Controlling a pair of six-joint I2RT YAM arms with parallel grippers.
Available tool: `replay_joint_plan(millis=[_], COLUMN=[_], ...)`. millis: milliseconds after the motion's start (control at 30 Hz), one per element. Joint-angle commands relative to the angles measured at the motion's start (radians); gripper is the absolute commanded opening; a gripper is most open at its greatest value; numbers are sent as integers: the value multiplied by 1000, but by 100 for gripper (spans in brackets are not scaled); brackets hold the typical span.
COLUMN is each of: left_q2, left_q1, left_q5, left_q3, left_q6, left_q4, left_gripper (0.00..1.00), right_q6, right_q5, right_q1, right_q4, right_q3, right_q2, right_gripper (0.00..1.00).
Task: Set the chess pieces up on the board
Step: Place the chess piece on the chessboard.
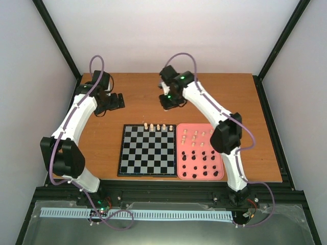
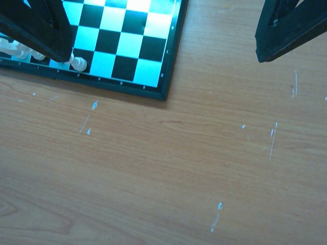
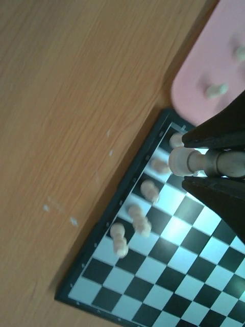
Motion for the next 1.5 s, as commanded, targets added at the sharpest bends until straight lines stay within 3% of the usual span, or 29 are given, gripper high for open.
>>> replay_joint_plan(millis=[0,367,900,1167,1267,1467], left_q2=[-73,-90,-204,-216,-221,-240], left_q1=[7,18,18,18,18,17], left_q5=[-47,-109,-133,-141,-139,-126], left_q3=[-28,-68,-150,-168,-169,-171], left_q6=[-49,-96,-149,-141,-131,-96], left_q4=[-40,-66,-70,-77,-80,-96], left_gripper=[100,100,100,100,100,100], right_q6=[-33,-61,-73,-76,-76,-47], right_q5=[-42,-35,0,5,2,33], right_q1=[86,308,331,332,332,315], right_q4=[-60,-54,55,66,59,53], right_q3=[112,-17,-170,-173,-170,-160], right_q2=[72,73,169,132,107,-49], right_gripper=[4,5,9,33,37,50])
